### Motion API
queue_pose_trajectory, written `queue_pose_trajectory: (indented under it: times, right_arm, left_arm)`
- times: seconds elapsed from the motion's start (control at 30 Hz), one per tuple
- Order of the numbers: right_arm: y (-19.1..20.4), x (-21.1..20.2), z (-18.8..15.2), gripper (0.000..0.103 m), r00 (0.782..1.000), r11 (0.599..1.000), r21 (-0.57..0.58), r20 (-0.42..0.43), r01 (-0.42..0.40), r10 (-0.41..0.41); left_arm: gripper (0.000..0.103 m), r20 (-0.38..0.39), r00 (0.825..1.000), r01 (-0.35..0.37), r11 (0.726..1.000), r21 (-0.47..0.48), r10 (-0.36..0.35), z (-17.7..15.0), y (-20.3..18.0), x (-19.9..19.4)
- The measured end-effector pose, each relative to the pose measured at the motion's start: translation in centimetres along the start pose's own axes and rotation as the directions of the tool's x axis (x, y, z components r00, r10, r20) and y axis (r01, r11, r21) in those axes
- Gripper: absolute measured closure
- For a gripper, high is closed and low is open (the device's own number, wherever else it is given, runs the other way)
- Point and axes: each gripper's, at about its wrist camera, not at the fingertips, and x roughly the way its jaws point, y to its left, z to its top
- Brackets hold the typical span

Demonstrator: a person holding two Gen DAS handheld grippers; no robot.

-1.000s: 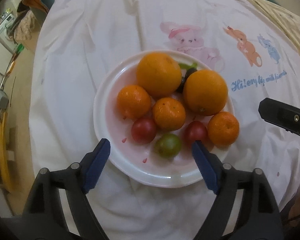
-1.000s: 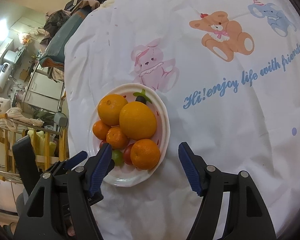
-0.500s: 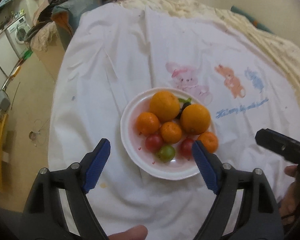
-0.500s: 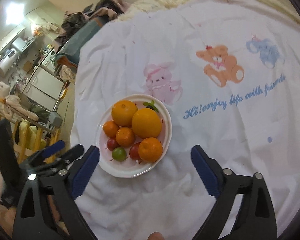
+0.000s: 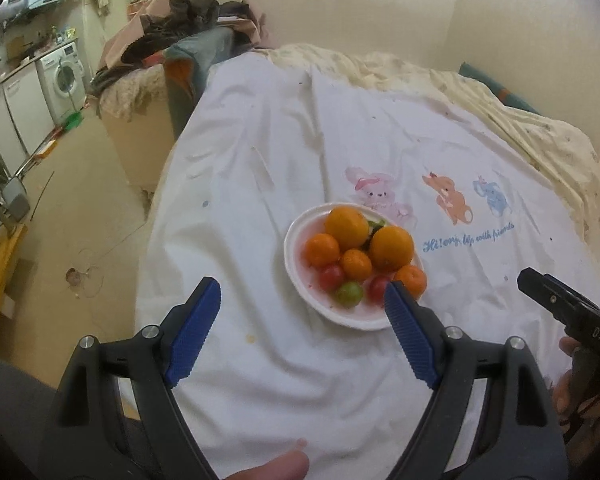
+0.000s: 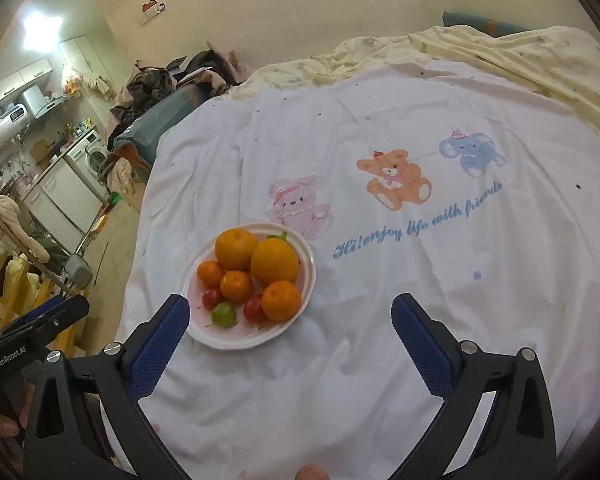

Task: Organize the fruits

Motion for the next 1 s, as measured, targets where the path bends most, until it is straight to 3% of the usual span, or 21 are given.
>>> queue_pose_trajectory:
  times: [0.13, 0.3, 0.47, 1.0]
  right_arm:
    - [1.4, -0.4, -1.5, 0.0, 1.0, 0.999, -0.042, -0.012, 0.014, -0.014]
    - [2.9, -0.4, -3.0, 0.0, 1.0, 0.996, -0.088, -0.009, 0.025, -0.026]
    - [3.5, 0.0, -3.2, 0.0, 1.0, 0.995, -0.098, 0.0, 0.023, -0.024]
    - [3.0, -0.2, -2.8, 0.0, 0.998, 0.996, -0.072, 0.023, 0.055, -0.054]
  left_arm:
    - [0.015, -0.015, 1.0, -0.007, 1.0, -0.011, 0.006, -1.5, 0.2, -0.2]
    - [0.012, -0.003, 0.999, -0.032, 0.998, 0.046, 0.032, -2.7, -0.6, -0.1]
    - [0.001, 0.011, 1.0, -0.027, 0.999, 0.035, 0.026, -2.6, -0.7, 0.2]
    - [0.001, 0.012, 1.0, -0.015, 0.999, 0.033, 0.014, -2.6, -1.0, 0.7]
